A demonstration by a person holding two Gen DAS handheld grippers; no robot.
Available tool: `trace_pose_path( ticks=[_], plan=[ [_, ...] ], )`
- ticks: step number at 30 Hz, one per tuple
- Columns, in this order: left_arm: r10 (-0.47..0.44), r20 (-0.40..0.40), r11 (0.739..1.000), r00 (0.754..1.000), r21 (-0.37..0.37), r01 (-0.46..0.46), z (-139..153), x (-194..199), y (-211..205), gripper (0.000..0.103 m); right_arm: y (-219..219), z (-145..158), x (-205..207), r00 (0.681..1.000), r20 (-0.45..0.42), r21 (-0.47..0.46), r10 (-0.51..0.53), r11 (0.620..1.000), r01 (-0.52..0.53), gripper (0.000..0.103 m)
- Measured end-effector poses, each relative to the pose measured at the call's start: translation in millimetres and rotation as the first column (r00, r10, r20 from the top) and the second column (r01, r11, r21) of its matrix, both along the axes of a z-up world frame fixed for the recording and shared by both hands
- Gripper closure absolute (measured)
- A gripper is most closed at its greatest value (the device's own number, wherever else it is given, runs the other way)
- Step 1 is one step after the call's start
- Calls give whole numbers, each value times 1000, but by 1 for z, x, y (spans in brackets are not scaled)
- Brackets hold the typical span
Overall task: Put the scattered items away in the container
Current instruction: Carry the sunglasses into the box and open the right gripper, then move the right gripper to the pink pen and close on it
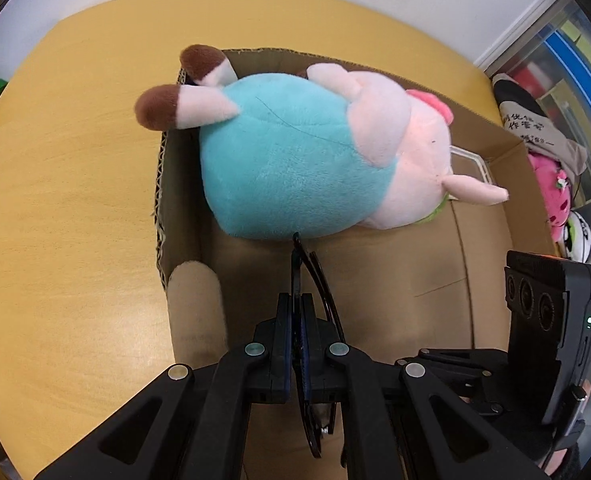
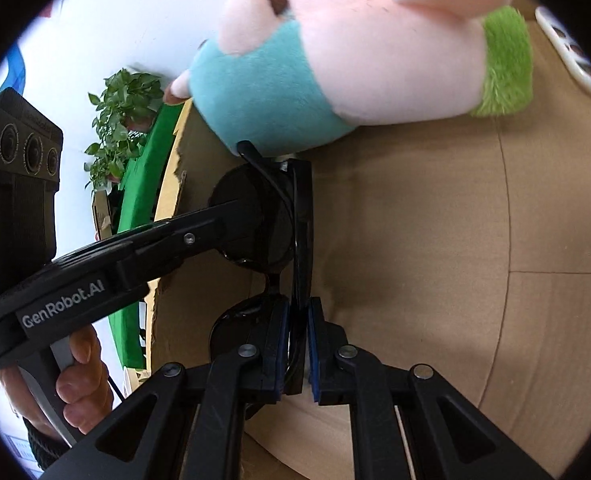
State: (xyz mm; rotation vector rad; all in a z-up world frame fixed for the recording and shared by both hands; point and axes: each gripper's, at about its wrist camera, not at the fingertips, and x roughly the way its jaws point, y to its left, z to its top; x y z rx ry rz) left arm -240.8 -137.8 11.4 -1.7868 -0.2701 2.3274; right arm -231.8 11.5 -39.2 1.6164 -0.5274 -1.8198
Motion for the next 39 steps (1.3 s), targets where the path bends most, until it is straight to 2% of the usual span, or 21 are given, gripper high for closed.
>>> trace_pose_path(
  ticks=[3,5,7,9,11,13,14,15,19,21,23,29,34,39],
  plan=[
    [-10,8,1000,1000,-15,10,-3,-2,4,100,4,-2,-1,1000,12,-16,-9,1000,9,89],
    [-8,-1,1000,1000,-10,8,-2,-1,5,100,9,2,0,1000,1,-25,-9,1000,9,79],
    [3,-20,1000,1000,4,-3,1,0,1,99,18,13,4,999,-27,-31,-30,999,29,55],
    [8,-45,1000,999,20,-7,10,1,0,91,24,28,11,997,-73,-27,-28,999,26,45],
    [28,-91,999,996,25,-25,24,12,-5,58,31,48,26,989,-146,-5,-5,1000,4,41],
    [41,-171,999,984,23,-38,45,29,-7,40,41,73,50,972,-234,19,11,1000,-7,31],
    [50,-204,999,978,13,-48,53,38,-7,34,45,84,62,961,-277,28,21,1000,-14,29],
    [59,-238,998,969,-2,-62,62,46,-7,32,50,96,77,943,-330,45,37,999,-23,27],
    [71,-375,996,924,-14,-82,97,93,0,24,75,130,145,853,-514,161,88,987,-4,26],
    [69,-433,996,898,-15,-84,111,120,9,20,83,139,173,820,-565,203,93,979,29,26],
    [63,-471,996,880,-29,-86,119,141,23,19,81,146,173,808,-583,231,83,971,67,26],
    [32,-551,994,834,-72,-86,121,204,73,11,122,152,211,768,-640,270,40,947,176,26],
    [38,-571,994,820,-59,-87,117,239,97,11,137,159,235,741,-670,297,47,932,210,26],
    [44,-589,994,807,-52,-92,119,266,112,11,150,161,252,731,-681,291,42,932,218,26]
  ],
)
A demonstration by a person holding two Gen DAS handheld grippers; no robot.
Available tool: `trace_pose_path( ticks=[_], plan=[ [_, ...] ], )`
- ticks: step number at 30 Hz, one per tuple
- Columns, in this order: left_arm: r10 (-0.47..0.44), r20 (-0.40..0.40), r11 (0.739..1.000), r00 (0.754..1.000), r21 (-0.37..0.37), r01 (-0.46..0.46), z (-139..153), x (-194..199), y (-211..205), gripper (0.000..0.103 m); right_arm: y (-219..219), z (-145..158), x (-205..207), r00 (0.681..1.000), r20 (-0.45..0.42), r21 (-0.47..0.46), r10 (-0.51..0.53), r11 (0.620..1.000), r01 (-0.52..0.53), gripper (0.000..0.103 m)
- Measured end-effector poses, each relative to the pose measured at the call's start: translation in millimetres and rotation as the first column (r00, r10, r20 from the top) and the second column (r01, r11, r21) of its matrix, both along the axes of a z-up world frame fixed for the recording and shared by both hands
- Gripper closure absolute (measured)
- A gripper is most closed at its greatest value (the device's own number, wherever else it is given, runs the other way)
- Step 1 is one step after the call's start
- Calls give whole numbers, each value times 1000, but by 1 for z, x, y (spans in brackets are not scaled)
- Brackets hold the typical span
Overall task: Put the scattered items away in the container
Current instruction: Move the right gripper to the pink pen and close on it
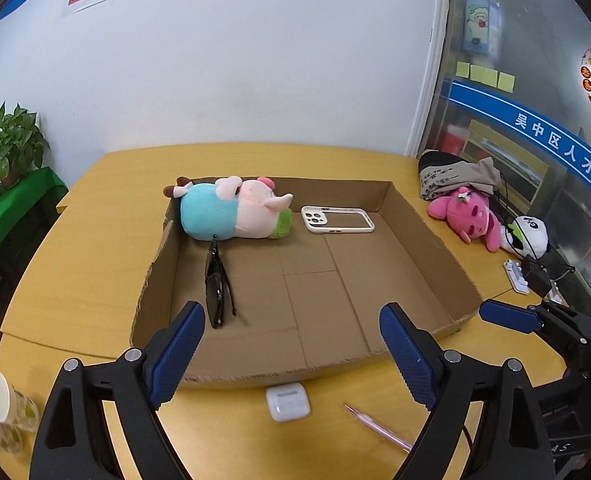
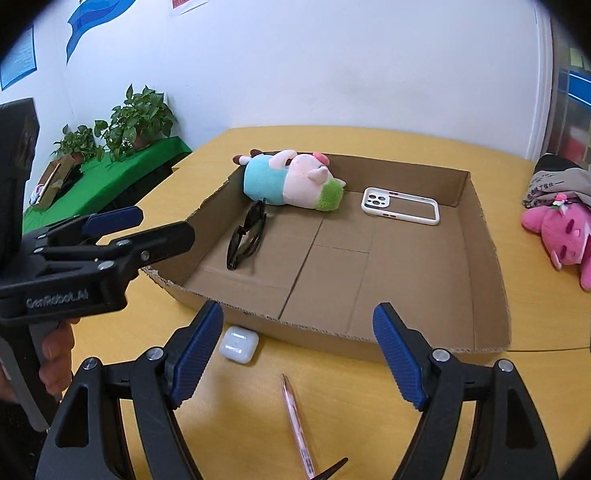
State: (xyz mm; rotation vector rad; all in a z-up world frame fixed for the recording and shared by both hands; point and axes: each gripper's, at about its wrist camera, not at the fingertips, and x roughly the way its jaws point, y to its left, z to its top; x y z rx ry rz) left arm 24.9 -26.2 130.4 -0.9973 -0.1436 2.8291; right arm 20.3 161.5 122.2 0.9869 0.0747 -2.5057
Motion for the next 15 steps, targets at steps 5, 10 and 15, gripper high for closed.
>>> trace_pose_path(
  ticks=[5,10,15],
  plan=[
    [15,-18,1000,1000,16,-15,2,16,7,10,8,1,10,1000,-11,-9,-6,1000,6,26],
    [7,-18,1000,1000,15,-7,1,22,14,10,15,2,15,1000,-18,-13,-16,1000,16,26],
    [-11,-14,1000,1000,20,11,-2,24,18,10,18,0,15,1000,-13,-15,-25,1000,25,26]
  ],
)
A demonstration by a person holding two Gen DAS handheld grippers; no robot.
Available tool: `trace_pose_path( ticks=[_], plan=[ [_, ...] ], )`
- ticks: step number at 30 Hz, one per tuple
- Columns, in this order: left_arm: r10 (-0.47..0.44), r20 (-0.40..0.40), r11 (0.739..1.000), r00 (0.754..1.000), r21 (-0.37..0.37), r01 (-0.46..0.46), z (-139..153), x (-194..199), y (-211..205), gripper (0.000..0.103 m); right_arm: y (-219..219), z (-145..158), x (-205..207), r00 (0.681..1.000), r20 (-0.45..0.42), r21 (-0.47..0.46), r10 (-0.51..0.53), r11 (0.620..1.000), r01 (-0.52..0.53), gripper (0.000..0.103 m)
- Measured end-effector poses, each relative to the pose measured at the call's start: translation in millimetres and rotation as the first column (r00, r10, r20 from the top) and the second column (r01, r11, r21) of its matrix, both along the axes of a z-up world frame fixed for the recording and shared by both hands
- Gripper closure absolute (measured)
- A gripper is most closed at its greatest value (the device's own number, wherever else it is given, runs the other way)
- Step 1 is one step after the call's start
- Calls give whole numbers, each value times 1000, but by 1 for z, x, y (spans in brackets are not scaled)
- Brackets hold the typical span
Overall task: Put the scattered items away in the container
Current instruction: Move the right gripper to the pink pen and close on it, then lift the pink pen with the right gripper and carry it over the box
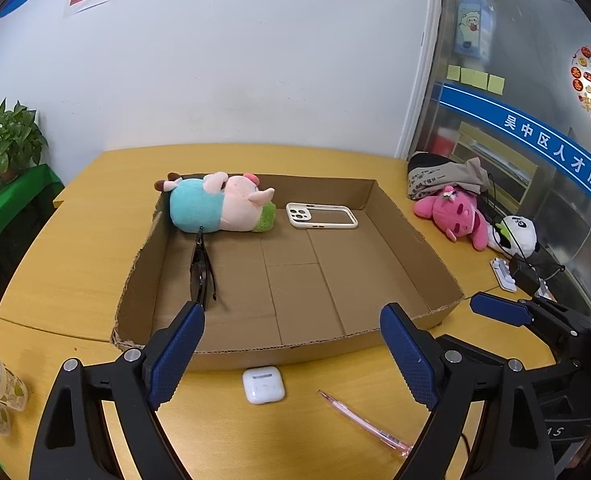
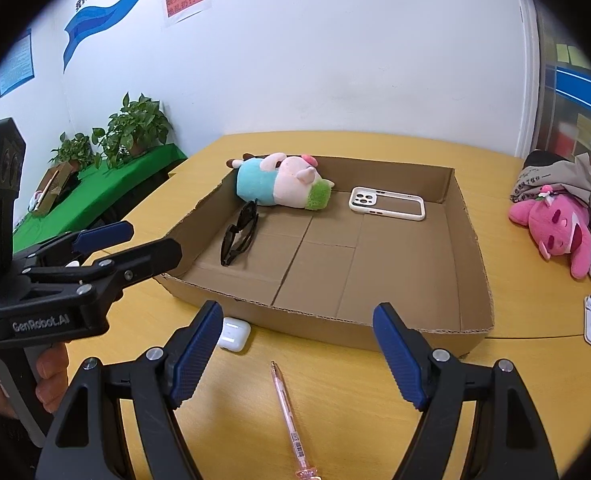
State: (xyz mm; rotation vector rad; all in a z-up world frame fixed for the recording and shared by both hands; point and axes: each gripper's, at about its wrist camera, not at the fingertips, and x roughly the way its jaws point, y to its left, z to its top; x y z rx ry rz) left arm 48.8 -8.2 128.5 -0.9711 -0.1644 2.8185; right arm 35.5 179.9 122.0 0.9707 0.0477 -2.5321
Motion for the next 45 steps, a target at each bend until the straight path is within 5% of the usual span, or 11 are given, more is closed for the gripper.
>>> trace_pose_path(
  ticks=[16,21,28,33,35,37,42,45],
  plan=[
    [-9,47,999,999,45,7,-20,-7,-3,10,1,-13,-4,1000,22,10,10,1000,-10,26],
    [-16,115,997,993,79,7,-44,-8,-5,10,16,-49,-1,993,108,20,44,999,-47,26],
    [-65,298,986,952,169,15,-102,-18,10,10,16,-131,21,945,313,108,96,985,-136,26],
    [-114,396,976,911,217,28,-131,-27,32,12,8,-147,32,938,330,169,102,972,-166,37],
    [-135,427,971,894,237,33,-139,-31,40,20,7,-144,34,944,319,203,80,968,-150,54],
    [-149,454,967,878,254,33,-147,-33,46,28,5,-142,38,945,317,208,77,967,-148,84],
    [-168,473,959,865,280,33,-153,-36,56,40,5,-140,49,938,334,111,89,985,-133,84],
    [-180,492,952,852,305,25,-157,-39,58,67,6,-139,52,940,330,35,87,994,-104,85]
  ],
)
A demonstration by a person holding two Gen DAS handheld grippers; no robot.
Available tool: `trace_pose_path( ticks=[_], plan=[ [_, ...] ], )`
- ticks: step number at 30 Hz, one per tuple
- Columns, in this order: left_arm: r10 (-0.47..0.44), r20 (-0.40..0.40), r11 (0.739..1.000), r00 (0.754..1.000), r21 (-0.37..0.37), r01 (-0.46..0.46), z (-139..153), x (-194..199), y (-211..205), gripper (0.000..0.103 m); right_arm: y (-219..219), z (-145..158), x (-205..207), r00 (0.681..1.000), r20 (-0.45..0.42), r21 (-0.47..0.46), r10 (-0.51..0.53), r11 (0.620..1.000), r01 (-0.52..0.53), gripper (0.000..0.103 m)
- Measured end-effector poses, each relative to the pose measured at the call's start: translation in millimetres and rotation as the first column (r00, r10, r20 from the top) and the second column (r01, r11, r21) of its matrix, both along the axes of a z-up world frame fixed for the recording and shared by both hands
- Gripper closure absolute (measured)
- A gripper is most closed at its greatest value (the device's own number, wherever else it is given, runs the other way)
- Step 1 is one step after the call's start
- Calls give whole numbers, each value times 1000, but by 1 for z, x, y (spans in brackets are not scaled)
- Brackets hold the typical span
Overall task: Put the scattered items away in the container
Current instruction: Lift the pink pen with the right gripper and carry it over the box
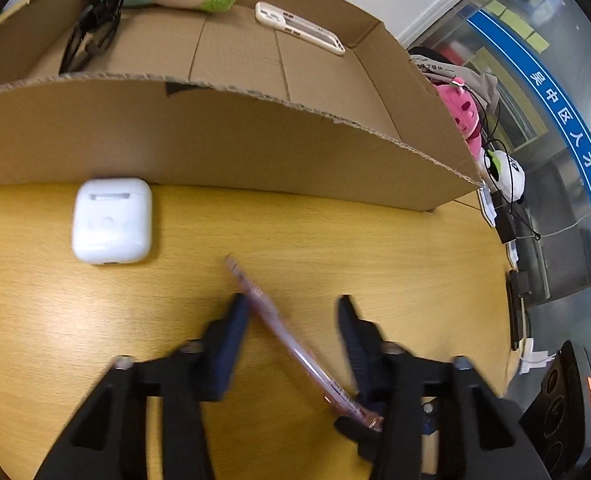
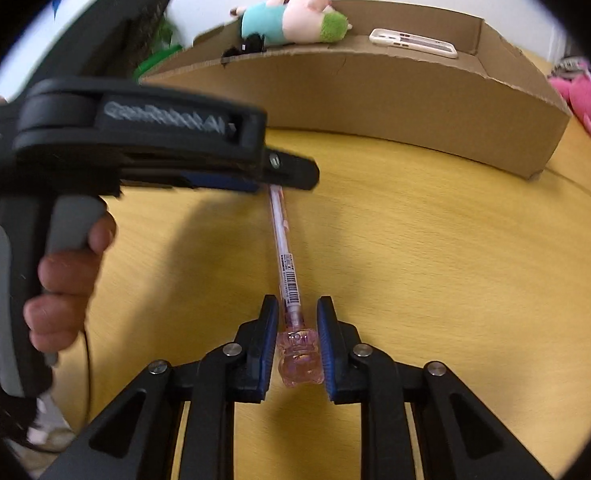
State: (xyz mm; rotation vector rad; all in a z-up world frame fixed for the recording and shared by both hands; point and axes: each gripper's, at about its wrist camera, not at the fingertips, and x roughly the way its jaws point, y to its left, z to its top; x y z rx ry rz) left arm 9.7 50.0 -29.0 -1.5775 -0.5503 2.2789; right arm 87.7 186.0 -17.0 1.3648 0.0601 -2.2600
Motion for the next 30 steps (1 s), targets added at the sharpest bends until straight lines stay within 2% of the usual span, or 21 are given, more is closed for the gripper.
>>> trace_pose_path(
  ticks=[2,3,4,14,15,17,18,19,23,24,27,30],
  plan=[
    [-4,25,1000,1000,13,3,-4,-2,0,86,1,5,2,1000,-13,-54,-16,998,16,86],
    [-1,28,1000,1000,27,0,-6,-3,0,89,1,9,3,999,-25,-74,-21,997,19,100],
    [5,37,999,999,32,-6,-7,-3,-1,92,0,14,5,999,-42,-87,-19,996,15,103],
    [-14,34,999,999,30,13,-5,-2,1,95,-21,1,10,998,34,-98,56,994,-52,100],
    [-13,37,999,999,31,12,-5,-2,1,95,-22,2,10,998,36,-93,53,994,-49,97],
    [-16,35,1000,999,22,15,-5,-2,2,95,-21,5,9,998,39,-83,40,996,-37,74],
    [-17,33,1000,999,16,17,-5,-2,3,95,-21,5,9,998,50,-96,40,995,-35,50],
    [-19,33,1000,999,11,18,-5,-1,3,95,-19,7,10,997,59,-120,42,992,-34,41],
    [-24,30,1000,999,-1,24,-4,-2,4,95,-30,8,14,994,67,-104,85,992,-78,42],
    [-24,30,1000,999,-5,24,-4,-1,3,95,-35,2,13,992,87,-71,93,994,-86,50],
    [-22,35,1000,999,-11,22,-4,-1,1,95,-39,0,9,992,68,-7,110,994,-110,76],
    [-42,56,999,998,-4,42,-5,-2,2,92,-38,0,9,991,69,-6,115,993,-114,76]
  ],
)
